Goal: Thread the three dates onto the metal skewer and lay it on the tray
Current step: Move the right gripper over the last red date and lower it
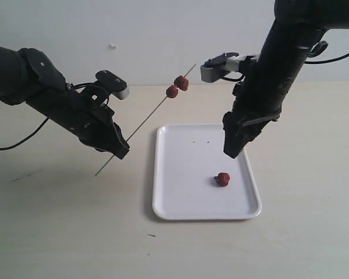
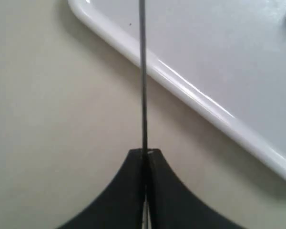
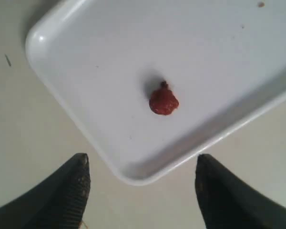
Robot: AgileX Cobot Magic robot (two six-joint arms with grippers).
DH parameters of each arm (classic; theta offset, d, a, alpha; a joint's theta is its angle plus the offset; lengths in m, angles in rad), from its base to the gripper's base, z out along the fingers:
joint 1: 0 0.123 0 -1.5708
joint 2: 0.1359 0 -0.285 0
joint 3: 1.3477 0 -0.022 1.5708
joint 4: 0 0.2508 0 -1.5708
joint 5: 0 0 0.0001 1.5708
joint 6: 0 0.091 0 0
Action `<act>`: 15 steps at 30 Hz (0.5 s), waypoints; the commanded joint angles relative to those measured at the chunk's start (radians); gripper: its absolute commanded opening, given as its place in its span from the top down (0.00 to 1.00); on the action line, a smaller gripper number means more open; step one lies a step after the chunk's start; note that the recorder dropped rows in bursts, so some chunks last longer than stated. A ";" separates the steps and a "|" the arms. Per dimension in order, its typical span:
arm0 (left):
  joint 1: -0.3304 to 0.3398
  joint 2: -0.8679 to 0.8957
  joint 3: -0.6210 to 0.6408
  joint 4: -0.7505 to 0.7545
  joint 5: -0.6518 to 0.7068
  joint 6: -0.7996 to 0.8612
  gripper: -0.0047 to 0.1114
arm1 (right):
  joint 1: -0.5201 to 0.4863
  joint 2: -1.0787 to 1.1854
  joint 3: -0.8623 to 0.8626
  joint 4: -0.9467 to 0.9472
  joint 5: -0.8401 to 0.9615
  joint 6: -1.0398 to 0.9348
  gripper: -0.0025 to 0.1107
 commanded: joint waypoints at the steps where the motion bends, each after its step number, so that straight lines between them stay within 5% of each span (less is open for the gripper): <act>1: 0.001 -0.005 0.001 -0.006 0.002 -0.007 0.96 | 0.046 -0.010 0.048 -0.046 -0.084 -0.111 0.43; 15: 0.001 -0.005 0.001 0.004 -0.002 -0.007 0.96 | 0.046 -0.010 0.238 -0.007 -0.483 -0.368 0.43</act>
